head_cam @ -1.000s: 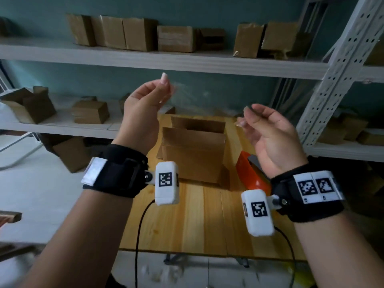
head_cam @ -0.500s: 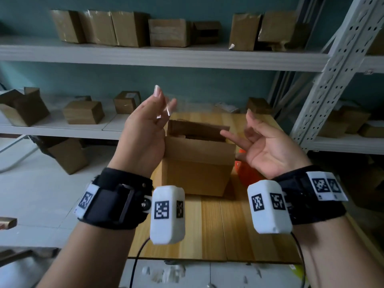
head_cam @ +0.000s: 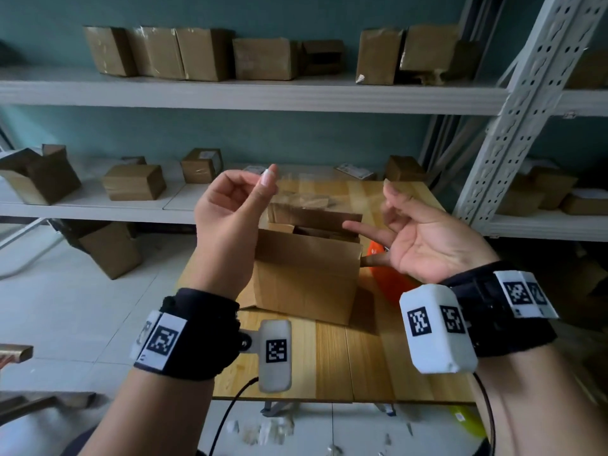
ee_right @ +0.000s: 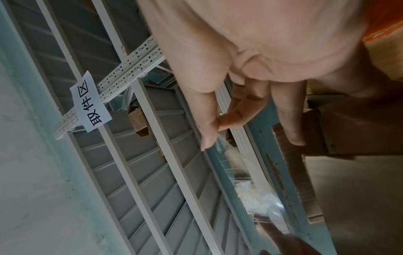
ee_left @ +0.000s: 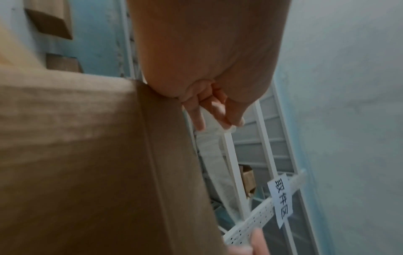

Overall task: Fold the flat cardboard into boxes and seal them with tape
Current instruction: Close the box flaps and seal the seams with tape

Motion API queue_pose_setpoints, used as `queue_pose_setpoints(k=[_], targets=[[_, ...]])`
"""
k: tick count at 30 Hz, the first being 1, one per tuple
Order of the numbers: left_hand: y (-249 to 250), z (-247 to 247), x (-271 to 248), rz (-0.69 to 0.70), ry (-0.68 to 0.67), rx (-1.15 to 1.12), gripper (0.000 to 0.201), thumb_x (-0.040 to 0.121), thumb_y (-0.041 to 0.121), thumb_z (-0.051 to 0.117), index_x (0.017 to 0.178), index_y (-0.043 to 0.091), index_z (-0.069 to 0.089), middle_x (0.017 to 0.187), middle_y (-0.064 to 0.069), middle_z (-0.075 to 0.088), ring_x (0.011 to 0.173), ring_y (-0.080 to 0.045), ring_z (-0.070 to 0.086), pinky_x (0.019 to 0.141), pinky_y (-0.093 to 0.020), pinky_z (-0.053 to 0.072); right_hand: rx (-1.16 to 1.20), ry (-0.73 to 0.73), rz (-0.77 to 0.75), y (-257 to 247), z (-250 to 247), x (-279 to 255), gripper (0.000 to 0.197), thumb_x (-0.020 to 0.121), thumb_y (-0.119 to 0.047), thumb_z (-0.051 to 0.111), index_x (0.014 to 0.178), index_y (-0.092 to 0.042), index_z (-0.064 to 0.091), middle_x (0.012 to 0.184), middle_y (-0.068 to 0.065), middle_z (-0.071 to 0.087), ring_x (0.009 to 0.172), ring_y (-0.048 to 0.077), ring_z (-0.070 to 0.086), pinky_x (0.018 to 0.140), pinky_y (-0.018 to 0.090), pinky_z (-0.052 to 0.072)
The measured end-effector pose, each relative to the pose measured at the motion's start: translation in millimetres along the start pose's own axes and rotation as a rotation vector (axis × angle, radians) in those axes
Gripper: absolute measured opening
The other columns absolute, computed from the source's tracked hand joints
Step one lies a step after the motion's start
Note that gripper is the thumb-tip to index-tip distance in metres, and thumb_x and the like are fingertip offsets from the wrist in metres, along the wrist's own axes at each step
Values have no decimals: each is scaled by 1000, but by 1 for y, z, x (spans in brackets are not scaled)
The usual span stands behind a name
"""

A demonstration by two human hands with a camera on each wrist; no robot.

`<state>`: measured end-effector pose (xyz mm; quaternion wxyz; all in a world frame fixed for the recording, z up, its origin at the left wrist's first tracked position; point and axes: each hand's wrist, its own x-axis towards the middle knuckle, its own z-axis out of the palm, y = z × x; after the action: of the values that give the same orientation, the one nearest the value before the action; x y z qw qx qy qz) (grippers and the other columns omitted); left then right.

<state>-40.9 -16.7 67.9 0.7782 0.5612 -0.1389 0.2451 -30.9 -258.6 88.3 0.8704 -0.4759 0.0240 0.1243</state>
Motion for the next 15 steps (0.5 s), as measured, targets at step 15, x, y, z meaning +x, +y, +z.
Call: queue_pose_setpoints(k=[15], targets=[[2, 11, 0, 374, -230, 628, 16, 97, 17, 77, 93, 6, 67, 95, -4, 74, 120, 5, 63, 119, -52, 43, 26, -14, 65, -5, 0, -4, 12, 80, -29, 74, 87, -20, 69, 73, -9, 62, 114, 47, 71, 109, 86, 19]])
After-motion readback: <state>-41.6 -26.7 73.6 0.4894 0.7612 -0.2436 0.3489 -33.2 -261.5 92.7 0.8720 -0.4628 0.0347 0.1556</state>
